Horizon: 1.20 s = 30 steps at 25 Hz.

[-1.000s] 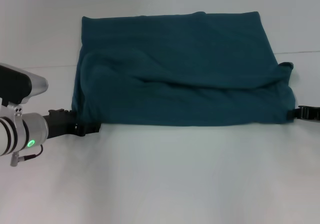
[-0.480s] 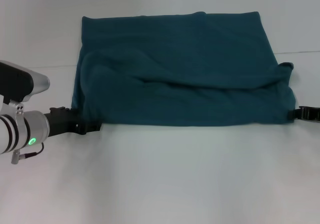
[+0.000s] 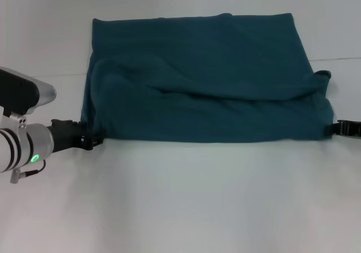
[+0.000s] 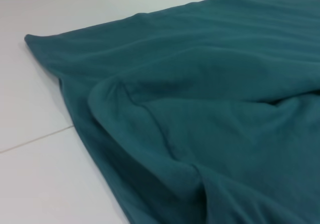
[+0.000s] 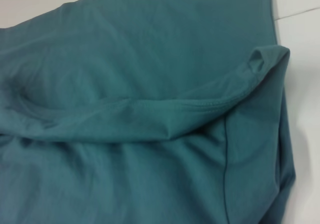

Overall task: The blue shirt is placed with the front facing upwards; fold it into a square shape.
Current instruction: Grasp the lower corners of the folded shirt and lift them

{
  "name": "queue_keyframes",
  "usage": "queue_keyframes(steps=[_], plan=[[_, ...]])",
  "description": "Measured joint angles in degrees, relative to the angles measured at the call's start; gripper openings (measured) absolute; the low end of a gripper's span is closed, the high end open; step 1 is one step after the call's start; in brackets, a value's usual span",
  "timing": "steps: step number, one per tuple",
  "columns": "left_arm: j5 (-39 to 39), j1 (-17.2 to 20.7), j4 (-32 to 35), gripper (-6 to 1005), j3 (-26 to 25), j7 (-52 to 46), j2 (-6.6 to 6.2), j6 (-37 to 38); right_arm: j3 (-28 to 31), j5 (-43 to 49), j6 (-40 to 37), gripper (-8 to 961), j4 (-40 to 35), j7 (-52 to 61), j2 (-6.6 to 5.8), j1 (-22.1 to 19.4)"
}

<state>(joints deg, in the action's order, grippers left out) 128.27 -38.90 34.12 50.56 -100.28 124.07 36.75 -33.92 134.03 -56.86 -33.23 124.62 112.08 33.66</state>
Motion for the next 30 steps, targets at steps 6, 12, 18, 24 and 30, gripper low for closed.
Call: queue_keyframes(steps=[6,12,18,24,30], plan=[[0.06,-0.06,-0.03,493,0.66,0.01,0.03,0.05,0.25,0.0,-0.01,19,0.0,-0.01,0.06,0.0],[0.13,-0.12,-0.02,289,2.65,0.0,0.15,0.35,0.5,0.0,-0.01,19,-0.05,-0.09,0.06,0.0],[0.0,-0.29,-0.04,255,2.96,0.0,0.14,0.42,0.53,0.0,-0.01,20,-0.02,-0.09,0.12,0.0],[0.19,-0.5,-0.15,230,3.23,0.0,0.12,0.18,0.53,0.0,-0.01,20,-0.07,-0.09,0.15,-0.07],[0.23,-0.84,0.1,144,3.58,-0.47,0.11,0.07,0.53,0.0,0.0,19,-0.08,-0.13,0.23,0.0]])
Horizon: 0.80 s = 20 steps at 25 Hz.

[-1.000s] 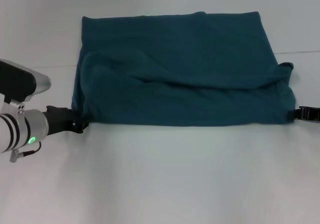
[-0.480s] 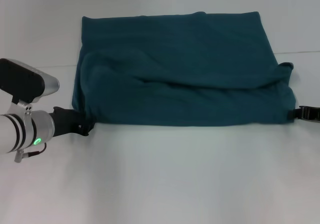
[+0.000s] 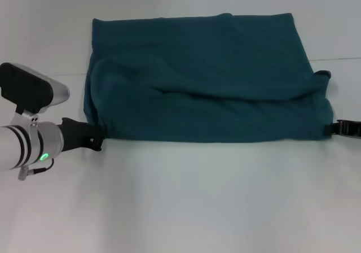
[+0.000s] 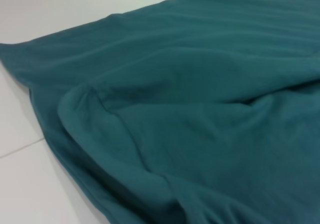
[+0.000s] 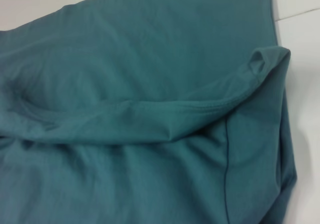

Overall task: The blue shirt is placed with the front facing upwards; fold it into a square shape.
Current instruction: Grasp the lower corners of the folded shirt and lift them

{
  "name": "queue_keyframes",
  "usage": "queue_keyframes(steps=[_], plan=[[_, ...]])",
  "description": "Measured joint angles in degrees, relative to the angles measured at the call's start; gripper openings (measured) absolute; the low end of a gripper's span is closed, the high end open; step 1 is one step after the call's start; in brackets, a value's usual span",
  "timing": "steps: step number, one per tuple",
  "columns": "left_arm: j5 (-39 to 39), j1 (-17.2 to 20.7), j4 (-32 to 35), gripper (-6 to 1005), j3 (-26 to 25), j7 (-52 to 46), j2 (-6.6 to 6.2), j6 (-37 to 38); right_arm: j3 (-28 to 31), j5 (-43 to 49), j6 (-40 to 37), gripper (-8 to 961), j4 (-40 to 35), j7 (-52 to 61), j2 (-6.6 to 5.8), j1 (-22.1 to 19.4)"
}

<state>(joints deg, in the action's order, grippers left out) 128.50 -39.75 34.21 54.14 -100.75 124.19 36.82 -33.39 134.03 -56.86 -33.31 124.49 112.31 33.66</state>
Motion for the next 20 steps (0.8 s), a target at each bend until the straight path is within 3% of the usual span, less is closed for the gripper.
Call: queue_keyframes(steps=[7,13,20], plan=[[0.16,-0.13,0.04,8,0.8,-0.14,0.0,-0.02,0.0,0.0,0.0,20,0.0,-0.04,0.08,-0.04],[0.4,0.14,0.73,0,0.82,-0.45,0.0,0.02,0.0,0.0,0.04,20,0.0,-0.13,0.09,-0.1],[0.69,3.35,5.45,1,0.3,-2.5,-0.22,2.89,1.59,-0.05,-0.53,19,0.0,-0.35,-0.4,-0.59]])
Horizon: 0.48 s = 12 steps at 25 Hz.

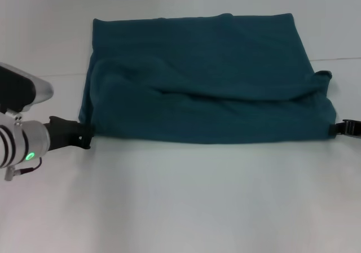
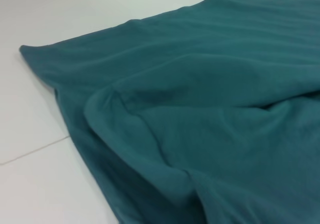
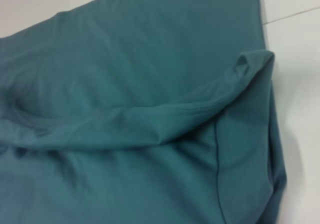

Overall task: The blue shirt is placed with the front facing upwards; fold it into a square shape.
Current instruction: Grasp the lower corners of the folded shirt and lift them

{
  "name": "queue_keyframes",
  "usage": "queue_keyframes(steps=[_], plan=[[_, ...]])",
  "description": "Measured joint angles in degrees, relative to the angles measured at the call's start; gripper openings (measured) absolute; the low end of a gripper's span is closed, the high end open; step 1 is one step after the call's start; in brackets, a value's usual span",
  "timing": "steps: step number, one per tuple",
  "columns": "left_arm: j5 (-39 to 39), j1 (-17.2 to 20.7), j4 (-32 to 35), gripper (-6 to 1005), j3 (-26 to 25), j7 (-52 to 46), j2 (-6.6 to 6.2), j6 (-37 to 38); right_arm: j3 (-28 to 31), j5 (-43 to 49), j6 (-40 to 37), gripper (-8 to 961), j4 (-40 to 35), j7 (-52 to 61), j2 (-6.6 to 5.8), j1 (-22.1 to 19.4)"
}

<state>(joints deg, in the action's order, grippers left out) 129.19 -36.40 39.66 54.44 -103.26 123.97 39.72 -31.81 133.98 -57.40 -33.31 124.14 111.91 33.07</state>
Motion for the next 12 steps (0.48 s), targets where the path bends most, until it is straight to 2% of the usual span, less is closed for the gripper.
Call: queue_keyframes(steps=[6,12], plan=[[0.0,2.03,2.92,1,-0.13,-0.51,0.0,4.67,0.22,-0.07,-1.59,19,-2.53,-0.05,0.32,-1.29],[-0.03,6.09,8.93,0,-0.17,-1.73,0.1,11.74,0.53,-2.64,-5.32,20,-5.26,-2.69,0.7,-3.92]])
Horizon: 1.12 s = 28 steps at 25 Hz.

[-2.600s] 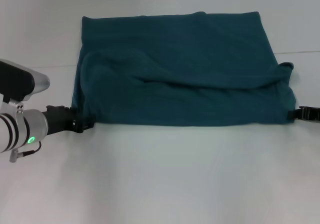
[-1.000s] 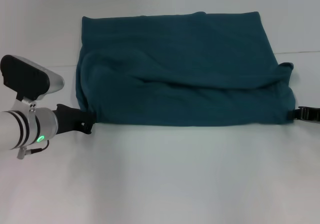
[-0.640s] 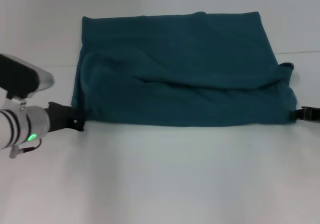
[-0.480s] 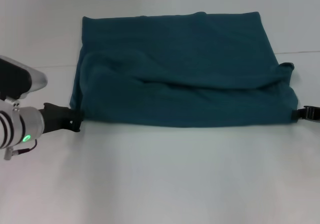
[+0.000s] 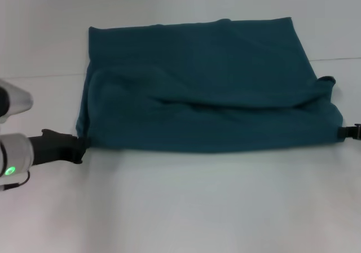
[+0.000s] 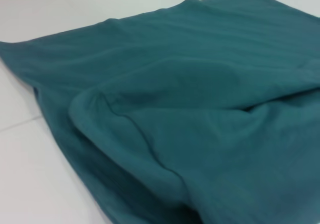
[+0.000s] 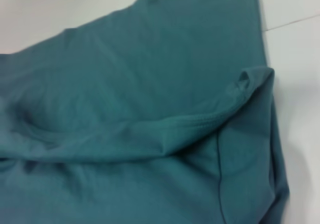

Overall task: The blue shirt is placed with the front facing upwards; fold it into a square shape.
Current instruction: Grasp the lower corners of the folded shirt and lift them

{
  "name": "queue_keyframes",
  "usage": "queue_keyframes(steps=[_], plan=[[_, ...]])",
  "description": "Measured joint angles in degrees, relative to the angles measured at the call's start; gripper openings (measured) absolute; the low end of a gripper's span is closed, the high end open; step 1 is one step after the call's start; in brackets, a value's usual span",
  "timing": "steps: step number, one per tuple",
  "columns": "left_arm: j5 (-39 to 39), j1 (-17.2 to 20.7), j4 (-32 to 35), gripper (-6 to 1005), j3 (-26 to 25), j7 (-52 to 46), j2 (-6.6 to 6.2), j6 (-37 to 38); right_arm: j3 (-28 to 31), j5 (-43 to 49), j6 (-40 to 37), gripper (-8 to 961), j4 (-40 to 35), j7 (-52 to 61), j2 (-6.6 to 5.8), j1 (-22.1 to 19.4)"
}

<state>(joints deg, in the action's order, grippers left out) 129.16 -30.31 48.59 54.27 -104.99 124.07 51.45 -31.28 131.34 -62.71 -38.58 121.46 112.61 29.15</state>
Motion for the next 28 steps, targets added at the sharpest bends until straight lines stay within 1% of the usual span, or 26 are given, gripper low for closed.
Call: queue_keyframes(steps=[2,6,12,16,19,25,28], plan=[[-0.01,1.48,2.13,0,-0.08,-0.8,0.01,2.78,0.08,-2.06,-2.08,20,-0.13,-1.81,-0.33,-1.37],[0.03,3.19,4.83,0,-1.1,-1.35,-0.03,8.87,0.2,-3.01,-4.26,20,-0.95,-3.42,-0.46,-2.88],[0.04,4.86,8.52,1,-6.2,-1.06,-0.11,21.04,0.32,-3.2,-8.46,20,-4.76,-6.21,0.5,-6.53],[0.04,5.75,10.29,1,-9.64,-0.89,-0.21,29.15,0.55,-3.21,-10.41,20,-6.01,-7.07,0.61,-8.93],[0.28,6.78,11.49,1,-11.08,-1.07,-0.19,32.7,2.14,-3.21,-12.6,19,-6.12,-9.08,0.49,-10.37],[0.87,8.05,11.74,0,-13.91,-1.22,-0.04,36.93,6.66,-3.16,-17.69,19,-6.41,-13.53,0.25,-12.26],[0.87,8.44,11.62,0,-14.38,-1.21,-0.04,38.1,8.1,-3.15,-20.33,19,-6.71,-15.98,0.64,-13.47]])
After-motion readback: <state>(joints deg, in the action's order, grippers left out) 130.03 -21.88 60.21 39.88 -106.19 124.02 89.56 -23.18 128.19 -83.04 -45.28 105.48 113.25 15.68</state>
